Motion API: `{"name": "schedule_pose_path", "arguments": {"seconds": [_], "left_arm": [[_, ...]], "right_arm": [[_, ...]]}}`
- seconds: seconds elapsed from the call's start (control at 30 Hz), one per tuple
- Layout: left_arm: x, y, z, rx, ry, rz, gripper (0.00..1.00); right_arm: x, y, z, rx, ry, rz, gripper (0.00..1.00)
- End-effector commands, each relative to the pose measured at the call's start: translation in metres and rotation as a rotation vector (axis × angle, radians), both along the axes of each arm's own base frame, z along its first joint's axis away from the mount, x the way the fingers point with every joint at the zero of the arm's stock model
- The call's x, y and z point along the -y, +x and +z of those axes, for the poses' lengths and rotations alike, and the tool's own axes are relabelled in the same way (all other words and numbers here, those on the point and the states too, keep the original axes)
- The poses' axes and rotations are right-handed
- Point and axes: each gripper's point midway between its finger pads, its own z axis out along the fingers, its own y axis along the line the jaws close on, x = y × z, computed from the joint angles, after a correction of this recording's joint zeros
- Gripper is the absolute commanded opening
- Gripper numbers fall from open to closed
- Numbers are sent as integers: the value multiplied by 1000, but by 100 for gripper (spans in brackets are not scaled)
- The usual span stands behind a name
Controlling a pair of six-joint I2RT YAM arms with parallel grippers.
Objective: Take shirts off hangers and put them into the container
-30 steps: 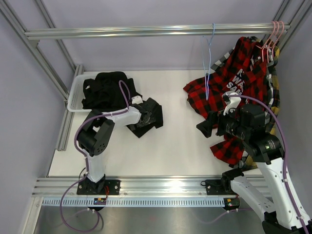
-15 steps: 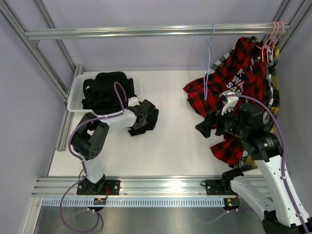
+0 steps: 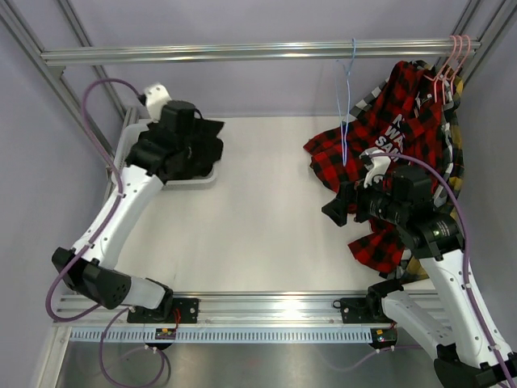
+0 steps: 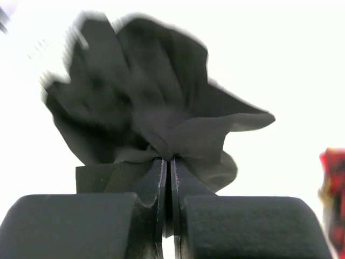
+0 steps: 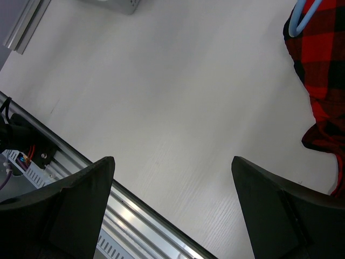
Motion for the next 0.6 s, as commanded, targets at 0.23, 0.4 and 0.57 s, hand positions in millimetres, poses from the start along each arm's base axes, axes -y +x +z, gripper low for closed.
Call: {"name": "schedule_pose_path", "arguments": {"seconds": [0.23, 0.4, 0.57], "left_arm": [[-101, 65, 63, 102, 163, 135, 0], [-106, 88, -9, -40, 129, 112, 0], [-114, 92, -83, -180, 77, 129, 0]], "right_arm": [[0, -2, 23, 59, 6, 15, 99], [3, -4, 19, 44, -3, 2, 99], [5, -3, 19, 39, -6, -15, 99]]}}
